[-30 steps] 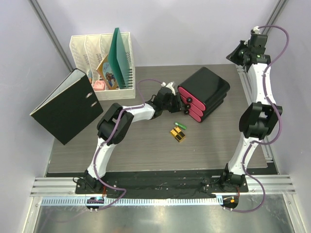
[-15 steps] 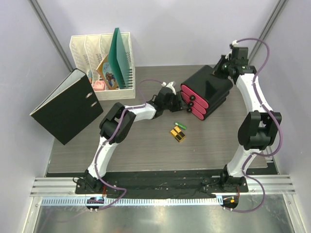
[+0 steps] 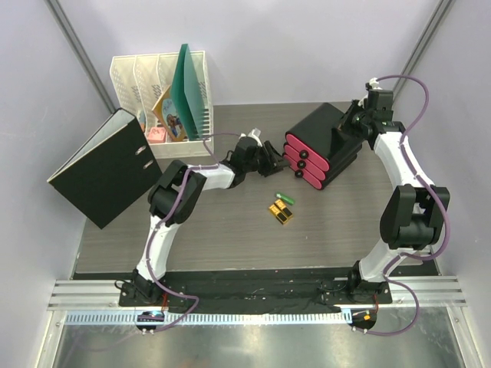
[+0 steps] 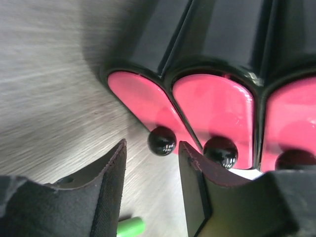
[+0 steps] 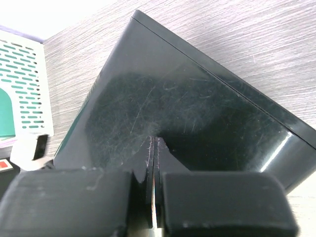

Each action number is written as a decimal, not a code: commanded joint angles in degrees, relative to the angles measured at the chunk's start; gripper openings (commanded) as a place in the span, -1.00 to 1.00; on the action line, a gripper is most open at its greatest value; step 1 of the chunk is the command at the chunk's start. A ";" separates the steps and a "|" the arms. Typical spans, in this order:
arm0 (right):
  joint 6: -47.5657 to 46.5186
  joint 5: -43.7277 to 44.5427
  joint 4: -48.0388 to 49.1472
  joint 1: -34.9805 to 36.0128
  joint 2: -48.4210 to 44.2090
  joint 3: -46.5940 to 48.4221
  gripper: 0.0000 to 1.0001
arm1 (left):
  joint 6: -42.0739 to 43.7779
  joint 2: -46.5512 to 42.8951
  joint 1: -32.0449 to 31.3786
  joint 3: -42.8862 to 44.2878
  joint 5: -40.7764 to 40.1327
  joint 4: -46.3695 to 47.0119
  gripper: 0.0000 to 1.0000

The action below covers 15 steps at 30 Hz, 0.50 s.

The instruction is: Organize the makeup

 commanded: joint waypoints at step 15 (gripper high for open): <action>-2.42 -0.28 -5.64 0.34 3.42 -3.13 -0.98 | -14.69 9.60 -2.33 2.46 5.09 10.74 -0.09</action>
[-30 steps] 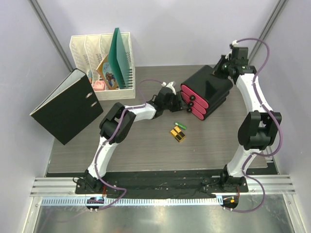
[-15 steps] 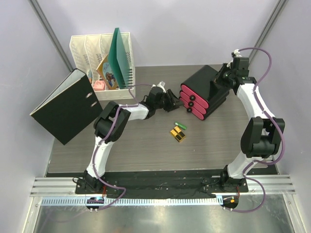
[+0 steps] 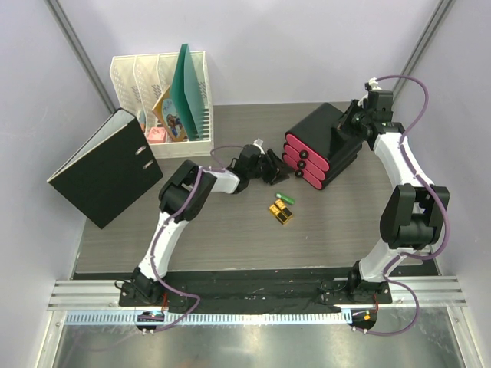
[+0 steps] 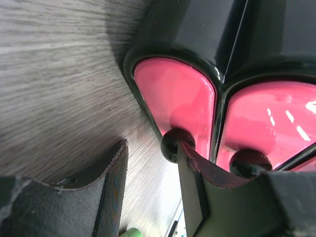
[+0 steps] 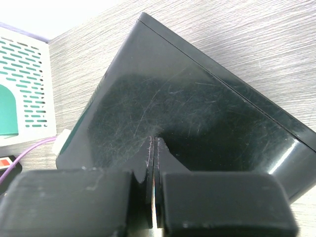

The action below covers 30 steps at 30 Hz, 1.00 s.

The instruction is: Organize the makeup

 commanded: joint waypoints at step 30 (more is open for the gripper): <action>-2.18 -0.18 -7.69 1.31 5.51 -3.38 -0.98 | -5.58 4.75 -3.77 1.24 4.35 12.96 -0.24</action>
